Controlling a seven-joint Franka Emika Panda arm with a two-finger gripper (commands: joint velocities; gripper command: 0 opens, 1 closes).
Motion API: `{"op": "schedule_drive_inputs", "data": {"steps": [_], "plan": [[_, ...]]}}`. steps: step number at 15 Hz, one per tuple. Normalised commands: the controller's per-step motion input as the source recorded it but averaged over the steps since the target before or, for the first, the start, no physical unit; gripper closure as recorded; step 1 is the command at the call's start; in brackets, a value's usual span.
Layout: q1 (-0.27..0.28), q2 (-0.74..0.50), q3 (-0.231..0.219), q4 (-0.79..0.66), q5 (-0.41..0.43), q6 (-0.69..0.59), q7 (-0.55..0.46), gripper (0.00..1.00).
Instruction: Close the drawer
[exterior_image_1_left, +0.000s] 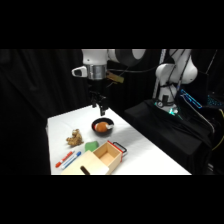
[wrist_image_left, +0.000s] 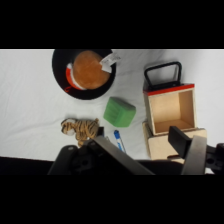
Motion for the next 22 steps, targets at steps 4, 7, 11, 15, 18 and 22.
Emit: {"op": "schedule_drive_inputs", "data": {"steps": [4,7,11,15,18,22], "plan": [[-0.021,-0.05,0.033,-0.1,0.05,0.09,-0.06,0.0],[-0.027,-0.11,0.023,-0.26,0.012,0.25,-0.05,0.0],[-0.021,-0.21,0.037,-0.38,0.051,0.33,-0.1,0.0],[-0.011,-0.2,0.051,-0.38,0.094,0.38,-0.18,0.0],[-0.006,-0.1,0.058,-0.3,0.157,0.41,-0.26,0.0],[-0.003,0.01,0.062,-0.17,0.202,0.34,-0.27,0.0]]}}
